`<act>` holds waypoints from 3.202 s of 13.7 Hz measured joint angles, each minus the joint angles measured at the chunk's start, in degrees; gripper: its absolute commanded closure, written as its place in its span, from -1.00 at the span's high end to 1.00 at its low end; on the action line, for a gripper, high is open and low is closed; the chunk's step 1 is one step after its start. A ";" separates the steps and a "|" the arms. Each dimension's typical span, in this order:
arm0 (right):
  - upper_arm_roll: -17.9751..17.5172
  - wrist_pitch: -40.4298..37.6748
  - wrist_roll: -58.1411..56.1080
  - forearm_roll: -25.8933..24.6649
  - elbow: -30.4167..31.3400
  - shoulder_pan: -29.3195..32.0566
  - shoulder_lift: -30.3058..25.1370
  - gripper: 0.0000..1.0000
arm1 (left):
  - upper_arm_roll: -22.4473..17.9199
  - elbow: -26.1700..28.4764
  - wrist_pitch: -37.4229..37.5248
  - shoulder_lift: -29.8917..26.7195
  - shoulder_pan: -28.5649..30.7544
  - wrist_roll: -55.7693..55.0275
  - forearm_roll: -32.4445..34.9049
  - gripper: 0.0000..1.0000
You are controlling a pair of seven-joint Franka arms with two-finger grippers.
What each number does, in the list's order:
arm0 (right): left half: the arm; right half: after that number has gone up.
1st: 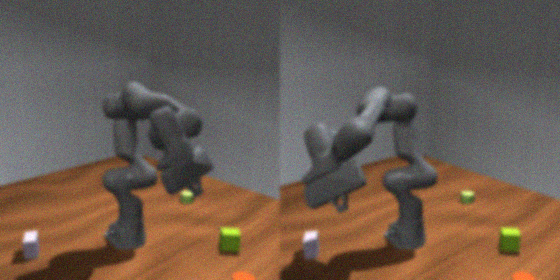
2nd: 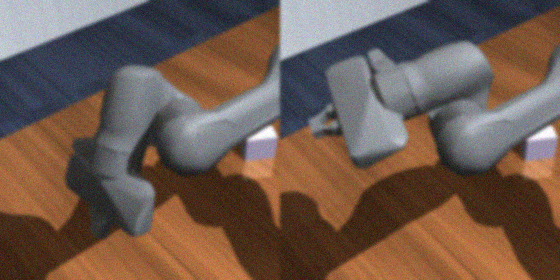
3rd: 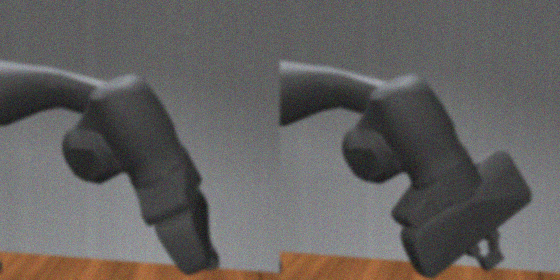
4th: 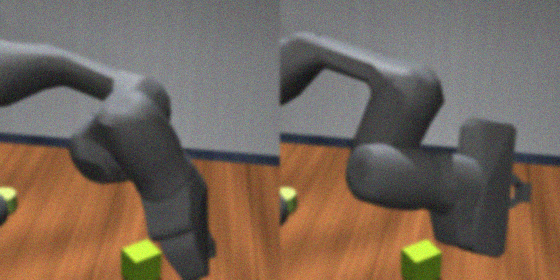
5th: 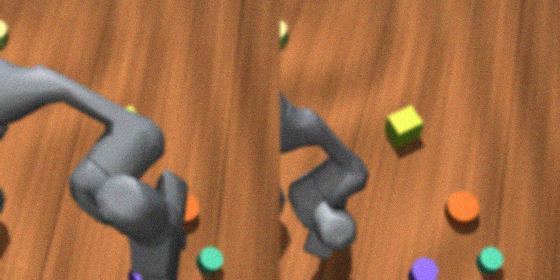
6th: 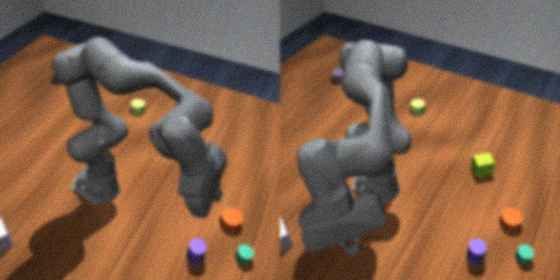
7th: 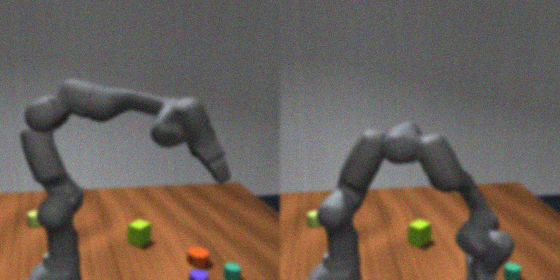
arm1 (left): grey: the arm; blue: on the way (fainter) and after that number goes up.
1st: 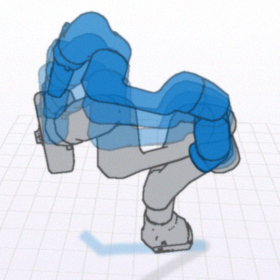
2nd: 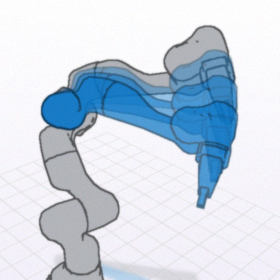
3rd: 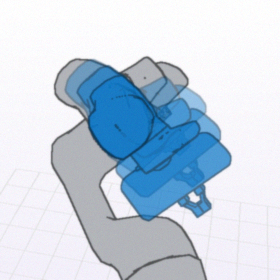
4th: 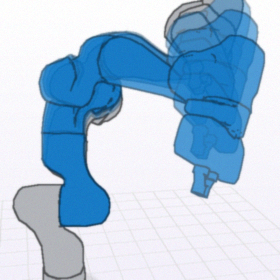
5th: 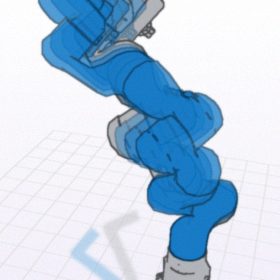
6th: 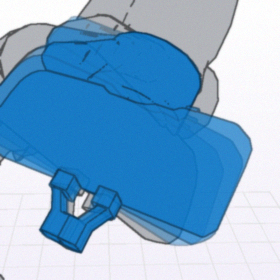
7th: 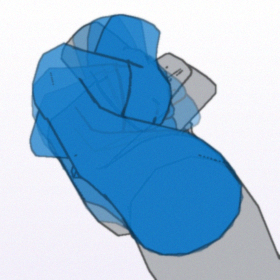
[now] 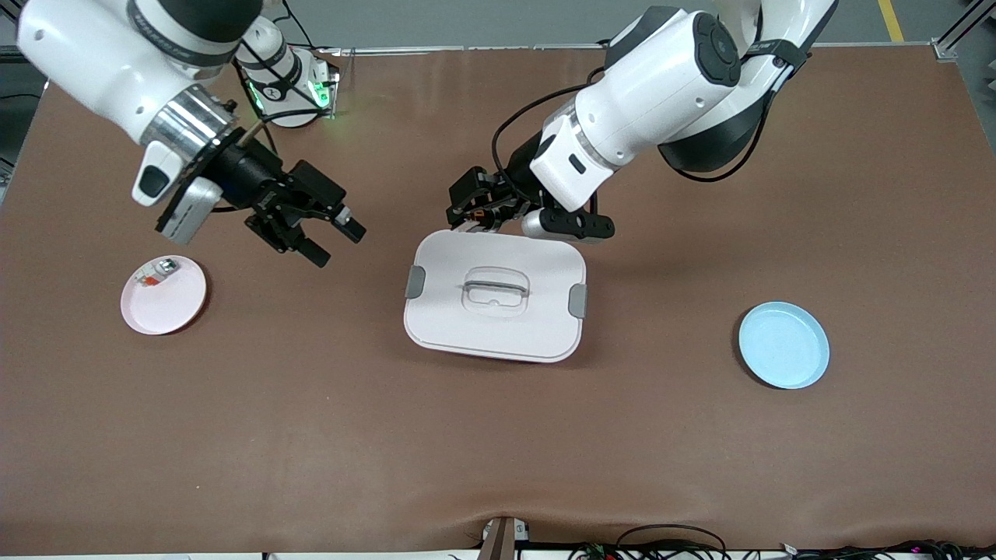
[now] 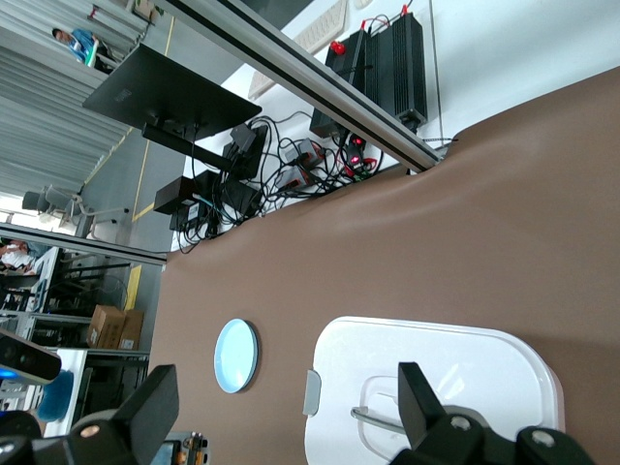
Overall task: Transfer orange switch to right arm and place
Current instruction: 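Hold the switch with the left gripper while the right gripper approaches, then close the right gripper on the switch held by the left gripper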
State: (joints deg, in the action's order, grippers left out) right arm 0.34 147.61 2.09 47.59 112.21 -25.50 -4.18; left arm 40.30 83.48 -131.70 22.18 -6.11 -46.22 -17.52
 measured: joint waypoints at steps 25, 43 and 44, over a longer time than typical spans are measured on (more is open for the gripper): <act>0.04 43.90 6.71 6.52 12.62 -23.84 1.96 1.00 | 0.09 -0.19 -6.94 0.93 -0.60 -4.65 0.00 -0.45; 1.63 45.76 2.89 6.56 5.34 -22.91 7.66 1.00 | 0.12 -2.97 -9.32 3.39 -2.92 -7.97 0.00 -0.45; 1.64 45.81 2.59 6.56 5.33 -22.86 7.66 1.00 | 0.12 -3.03 -9.32 3.39 -2.92 -8.02 0.00 -0.45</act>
State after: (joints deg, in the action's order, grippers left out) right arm 1.98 193.41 4.68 54.15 117.54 -48.36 3.48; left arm 40.42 80.45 -141.02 25.57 -9.03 -54.24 -17.52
